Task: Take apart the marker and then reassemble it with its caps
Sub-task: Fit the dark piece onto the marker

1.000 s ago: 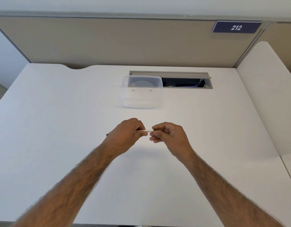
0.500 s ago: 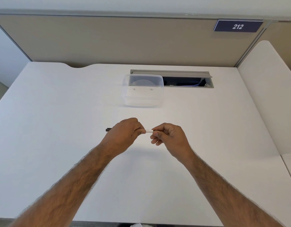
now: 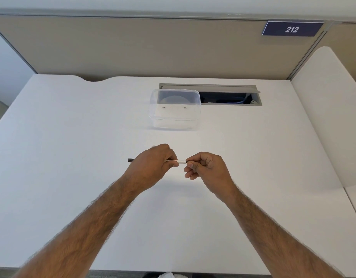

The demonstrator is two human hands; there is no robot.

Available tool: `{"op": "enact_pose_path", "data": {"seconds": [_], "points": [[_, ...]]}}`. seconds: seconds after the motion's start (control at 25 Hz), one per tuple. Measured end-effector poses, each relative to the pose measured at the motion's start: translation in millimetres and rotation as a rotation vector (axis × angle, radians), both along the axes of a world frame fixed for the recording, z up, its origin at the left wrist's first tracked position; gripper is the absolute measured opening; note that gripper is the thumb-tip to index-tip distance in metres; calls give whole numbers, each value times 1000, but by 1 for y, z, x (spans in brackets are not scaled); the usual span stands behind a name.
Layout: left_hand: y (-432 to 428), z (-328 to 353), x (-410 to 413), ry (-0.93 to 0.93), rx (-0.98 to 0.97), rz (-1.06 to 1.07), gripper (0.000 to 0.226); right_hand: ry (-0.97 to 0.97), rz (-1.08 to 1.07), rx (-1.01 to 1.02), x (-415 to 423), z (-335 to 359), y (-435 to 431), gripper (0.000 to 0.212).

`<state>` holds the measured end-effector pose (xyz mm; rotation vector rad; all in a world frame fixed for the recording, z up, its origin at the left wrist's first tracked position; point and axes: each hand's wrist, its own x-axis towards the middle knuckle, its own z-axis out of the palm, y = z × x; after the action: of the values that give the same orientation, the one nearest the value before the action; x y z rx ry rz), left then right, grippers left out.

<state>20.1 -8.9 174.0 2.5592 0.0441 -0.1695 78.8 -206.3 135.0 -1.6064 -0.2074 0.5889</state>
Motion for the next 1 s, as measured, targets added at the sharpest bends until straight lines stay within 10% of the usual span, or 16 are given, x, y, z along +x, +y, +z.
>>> {"op": "enact_pose_path", "data": {"seconds": [1.0], "points": [[-5, -8, 1, -47, 79, -7, 15, -23, 28, -92, 5, 0, -2, 11]]}}
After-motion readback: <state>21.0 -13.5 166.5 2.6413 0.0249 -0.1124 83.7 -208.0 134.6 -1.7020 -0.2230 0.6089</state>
